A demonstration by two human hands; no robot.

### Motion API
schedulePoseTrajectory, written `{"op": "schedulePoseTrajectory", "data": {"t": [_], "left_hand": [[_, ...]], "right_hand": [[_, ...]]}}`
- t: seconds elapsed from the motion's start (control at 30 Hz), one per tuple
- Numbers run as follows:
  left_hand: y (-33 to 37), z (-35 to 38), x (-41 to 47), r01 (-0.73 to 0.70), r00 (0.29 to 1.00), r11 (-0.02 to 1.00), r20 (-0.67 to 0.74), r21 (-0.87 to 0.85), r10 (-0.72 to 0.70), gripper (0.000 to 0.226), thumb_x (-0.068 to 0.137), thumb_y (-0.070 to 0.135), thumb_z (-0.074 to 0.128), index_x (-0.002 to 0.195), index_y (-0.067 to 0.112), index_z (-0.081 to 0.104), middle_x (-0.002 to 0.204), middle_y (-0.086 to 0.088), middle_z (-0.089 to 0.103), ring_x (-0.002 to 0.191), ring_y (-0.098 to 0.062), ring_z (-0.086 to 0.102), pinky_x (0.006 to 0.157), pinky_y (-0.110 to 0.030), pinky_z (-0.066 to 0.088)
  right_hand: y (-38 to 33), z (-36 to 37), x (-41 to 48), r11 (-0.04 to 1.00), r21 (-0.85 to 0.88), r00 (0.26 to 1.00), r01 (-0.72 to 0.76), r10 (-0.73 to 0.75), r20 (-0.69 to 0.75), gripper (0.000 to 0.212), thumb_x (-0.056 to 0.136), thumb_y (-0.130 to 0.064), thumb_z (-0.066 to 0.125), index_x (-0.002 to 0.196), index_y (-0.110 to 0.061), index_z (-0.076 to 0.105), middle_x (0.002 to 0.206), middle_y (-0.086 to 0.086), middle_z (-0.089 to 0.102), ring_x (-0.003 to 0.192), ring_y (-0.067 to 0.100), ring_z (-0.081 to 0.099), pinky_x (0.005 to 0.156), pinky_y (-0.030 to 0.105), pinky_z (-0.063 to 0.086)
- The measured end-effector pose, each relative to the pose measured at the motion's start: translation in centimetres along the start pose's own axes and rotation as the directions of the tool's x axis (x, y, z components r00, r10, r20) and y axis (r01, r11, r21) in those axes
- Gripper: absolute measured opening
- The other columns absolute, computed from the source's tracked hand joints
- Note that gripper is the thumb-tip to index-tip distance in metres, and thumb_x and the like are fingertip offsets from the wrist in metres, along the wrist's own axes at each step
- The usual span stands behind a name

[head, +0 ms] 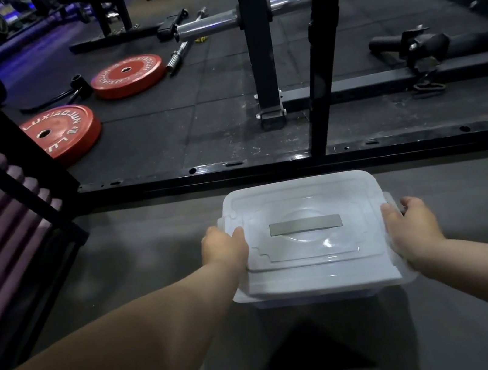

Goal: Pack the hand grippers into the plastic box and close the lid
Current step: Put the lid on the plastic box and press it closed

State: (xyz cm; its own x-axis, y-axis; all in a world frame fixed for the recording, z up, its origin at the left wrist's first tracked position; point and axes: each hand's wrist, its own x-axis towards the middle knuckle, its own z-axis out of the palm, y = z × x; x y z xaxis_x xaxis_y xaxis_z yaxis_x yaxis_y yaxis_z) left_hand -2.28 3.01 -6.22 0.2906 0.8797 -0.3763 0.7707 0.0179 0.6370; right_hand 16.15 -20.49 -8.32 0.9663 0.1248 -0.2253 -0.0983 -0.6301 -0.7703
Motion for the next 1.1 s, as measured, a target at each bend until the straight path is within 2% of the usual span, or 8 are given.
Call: {"op": "schedulePoseTrajectory", "data": {"t": [0.07, 0.13, 0.3, 0.43, 0.67, 0.8, 0.93, 1.1], "left_hand": [[0.4, 0.5, -0.1, 0.092, 0.995, 0.993, 0.016, 0.07, -0.094, 0.053, 0.097, 0.043, 0.045, 0.13, 0.002, 0.04, 0.124, -0.017, 0.055, 0.103, -0.035, 0.057, 0.083, -0.038, 0.046], [0.7, 0.7, 0.0, 0.106, 0.994, 0.984, 0.023, 0.144, -0.111, 0.053, 0.099, 0.044, 0.041, 0.128, -0.001, 0.04, 0.124, -0.02, 0.054, 0.102, -0.036, 0.057, 0.079, -0.038, 0.043], [0.6, 0.9, 0.2, 0.05, 0.998, 0.978, 0.018, 0.203, -0.055, 0.046, 0.1, 0.04, 0.039, 0.127, 0.003, 0.043, 0.124, -0.02, 0.054, 0.104, -0.037, 0.057, 0.088, -0.043, 0.049], [0.4, 1.0, 0.2, 0.072, 0.997, 0.993, 0.005, 0.091, -0.073, 0.054, 0.097, 0.043, 0.044, 0.131, 0.002, 0.039, 0.129, -0.019, 0.052, 0.11, -0.039, 0.055, 0.096, -0.049, 0.047], [0.0, 0.7, 0.5, 0.05, 0.999, 0.998, 0.004, 0.038, -0.05, 0.054, 0.095, 0.039, 0.05, 0.133, 0.003, 0.036, 0.127, -0.018, 0.053, 0.108, -0.039, 0.055, 0.086, -0.045, 0.045], [-0.2, 1.1, 0.6, 0.039, 0.999, 0.992, -0.014, 0.119, -0.037, 0.055, 0.096, 0.043, 0.045, 0.134, 0.004, 0.036, 0.131, -0.017, 0.05, 0.107, -0.039, 0.055, 0.088, -0.046, 0.046], [-0.2, 1.5, 0.1, -0.049, 0.997, 0.959, -0.045, 0.279, 0.064, 0.046, 0.101, 0.039, 0.037, 0.125, 0.001, 0.043, 0.124, -0.018, 0.052, 0.097, -0.033, 0.055, 0.075, -0.039, 0.04], [-0.3, 1.4, 0.0, -0.131, 0.989, 0.885, -0.005, 0.446, 0.148, 0.042, 0.103, 0.035, 0.028, 0.124, 0.002, 0.043, 0.118, -0.016, 0.05, 0.091, -0.028, 0.049, 0.072, -0.037, 0.037]], "right_hand": [[0.1, 0.1, 0.1, 1.0, 0.004, 1.0, -0.012, 0.012, 0.029, 0.04, 0.093, -0.043, 0.043, 0.106, -0.01, 0.061, 0.105, 0.014, 0.066, 0.089, 0.035, 0.063, 0.086, 0.048, 0.053], [0.5, 0.1, 0.3, 1.0, -0.012, 0.998, -0.017, 0.018, 0.053, 0.049, 0.09, -0.051, 0.034, 0.097, -0.013, 0.063, 0.094, 0.011, 0.068, 0.084, 0.034, 0.064, 0.082, 0.049, 0.055], [-0.1, -0.1, 0.6, 0.999, -0.035, 0.994, -0.041, 0.044, 0.105, 0.046, 0.098, -0.042, 0.033, 0.111, -0.006, 0.059, 0.106, 0.013, 0.064, 0.094, 0.035, 0.06, 0.086, 0.042, 0.05], [-0.2, 0.1, 0.6, 0.997, -0.063, 0.991, -0.046, 0.053, 0.119, 0.051, 0.093, -0.048, 0.041, 0.115, -0.004, 0.056, 0.106, 0.013, 0.064, 0.091, 0.033, 0.061, 0.08, 0.04, 0.051], [-0.1, 0.2, -0.5, 0.99, -0.129, 0.997, 0.064, -0.057, 0.056, 0.054, 0.091, -0.055, 0.048, 0.119, -0.009, 0.05, 0.117, 0.011, 0.06, 0.098, 0.033, 0.06, 0.087, 0.046, 0.051], [-0.4, 0.2, -0.6, 0.965, -0.25, 0.996, 0.082, -0.072, 0.048, 0.054, 0.094, -0.052, 0.044, 0.123, -0.006, 0.049, 0.122, 0.013, 0.057, 0.1, 0.035, 0.059, 0.08, 0.04, 0.048], [-0.9, 0.1, -0.3, 0.936, -0.339, 0.995, 0.093, -0.073, 0.07, 0.05, 0.097, -0.045, 0.042, 0.12, -0.001, 0.049, 0.12, 0.017, 0.057, 0.1, 0.037, 0.058, 0.082, 0.042, 0.049], [-0.9, 0.2, -0.6, 0.936, -0.33, 0.992, 0.119, -0.099, 0.077, 0.046, 0.097, -0.043, 0.041, 0.119, -0.003, 0.049, 0.118, 0.015, 0.057, 0.094, 0.034, 0.058, 0.079, 0.042, 0.049]]}}
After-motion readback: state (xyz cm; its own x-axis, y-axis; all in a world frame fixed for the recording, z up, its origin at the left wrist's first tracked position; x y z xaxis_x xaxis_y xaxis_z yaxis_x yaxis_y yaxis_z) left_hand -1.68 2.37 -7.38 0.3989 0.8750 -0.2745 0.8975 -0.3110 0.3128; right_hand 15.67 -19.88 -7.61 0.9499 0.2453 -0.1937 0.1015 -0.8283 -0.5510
